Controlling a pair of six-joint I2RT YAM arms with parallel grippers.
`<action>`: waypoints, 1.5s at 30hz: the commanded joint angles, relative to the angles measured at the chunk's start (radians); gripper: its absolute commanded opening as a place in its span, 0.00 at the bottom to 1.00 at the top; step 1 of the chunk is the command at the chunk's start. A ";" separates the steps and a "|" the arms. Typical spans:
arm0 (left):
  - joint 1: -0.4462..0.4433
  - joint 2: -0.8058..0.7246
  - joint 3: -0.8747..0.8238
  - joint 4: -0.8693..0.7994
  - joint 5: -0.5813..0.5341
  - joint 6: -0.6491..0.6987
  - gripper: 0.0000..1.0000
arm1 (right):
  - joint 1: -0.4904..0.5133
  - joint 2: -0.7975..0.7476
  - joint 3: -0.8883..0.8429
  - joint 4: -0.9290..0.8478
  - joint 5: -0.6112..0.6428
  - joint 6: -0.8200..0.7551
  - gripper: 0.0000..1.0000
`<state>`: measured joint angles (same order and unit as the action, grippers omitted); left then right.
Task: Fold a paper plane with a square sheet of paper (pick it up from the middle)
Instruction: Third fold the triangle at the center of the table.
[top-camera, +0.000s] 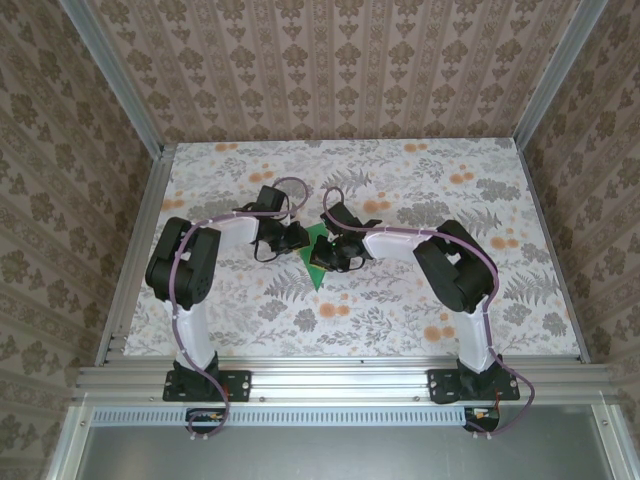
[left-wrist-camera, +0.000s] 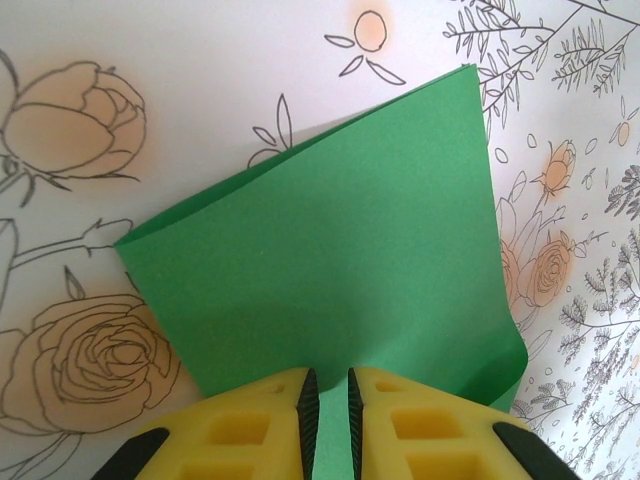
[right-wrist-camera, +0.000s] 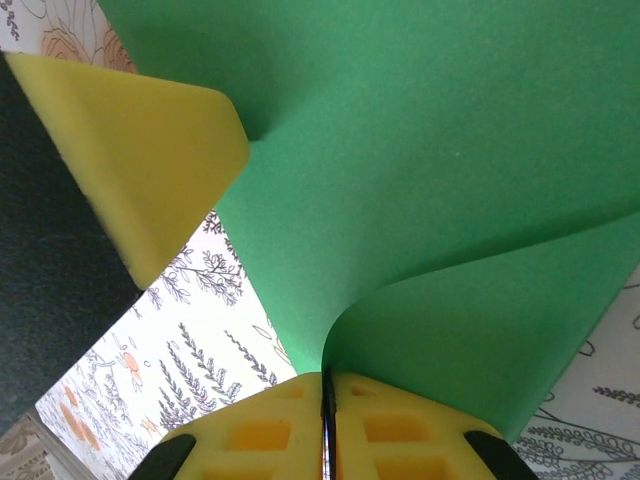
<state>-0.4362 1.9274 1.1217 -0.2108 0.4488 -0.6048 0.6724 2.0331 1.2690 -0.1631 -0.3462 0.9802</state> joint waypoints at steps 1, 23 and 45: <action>-0.013 0.044 -0.003 -0.052 -0.007 0.013 0.20 | 0.007 0.033 0.012 -0.004 0.027 0.017 0.11; -0.015 0.041 -0.003 -0.058 -0.009 0.016 0.21 | 0.004 0.052 0.015 0.002 0.006 -0.005 0.14; -0.004 0.012 0.055 -0.073 0.025 0.008 0.21 | -0.006 0.065 -0.044 0.027 0.002 -0.008 0.21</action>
<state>-0.4381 1.9312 1.1507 -0.2501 0.4500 -0.6052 0.6720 2.0510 1.2606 -0.1081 -0.3695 0.9730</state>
